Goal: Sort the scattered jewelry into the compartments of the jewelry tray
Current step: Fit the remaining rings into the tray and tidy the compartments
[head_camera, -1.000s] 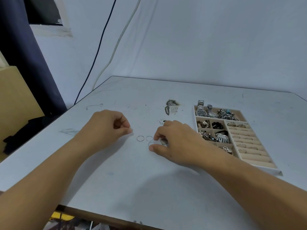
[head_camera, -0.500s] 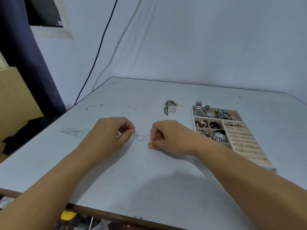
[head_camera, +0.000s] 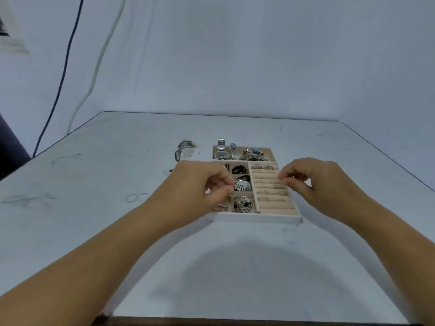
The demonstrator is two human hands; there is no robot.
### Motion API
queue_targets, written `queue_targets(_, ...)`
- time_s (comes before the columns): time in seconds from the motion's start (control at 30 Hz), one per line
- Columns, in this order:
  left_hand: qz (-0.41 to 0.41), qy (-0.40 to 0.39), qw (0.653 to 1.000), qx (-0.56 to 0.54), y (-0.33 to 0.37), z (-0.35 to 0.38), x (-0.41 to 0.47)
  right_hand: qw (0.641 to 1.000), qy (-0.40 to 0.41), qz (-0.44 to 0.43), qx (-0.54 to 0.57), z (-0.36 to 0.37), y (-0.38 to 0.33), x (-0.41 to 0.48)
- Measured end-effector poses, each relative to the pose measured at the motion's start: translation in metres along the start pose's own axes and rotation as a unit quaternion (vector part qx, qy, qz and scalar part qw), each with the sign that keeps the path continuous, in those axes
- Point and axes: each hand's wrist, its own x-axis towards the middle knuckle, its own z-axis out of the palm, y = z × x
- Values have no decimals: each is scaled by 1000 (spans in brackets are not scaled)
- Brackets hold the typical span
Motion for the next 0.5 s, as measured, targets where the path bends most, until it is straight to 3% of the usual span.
queue_targets(0.23, 40, -72, 996, 45, 20, 48, 30, 997, 69, 0, 37, 9, 23, -20)
queue_targets(0.5, 140, -95, 975, 147, 20, 54, 36, 995, 62, -20, 72, 9, 23, -19)
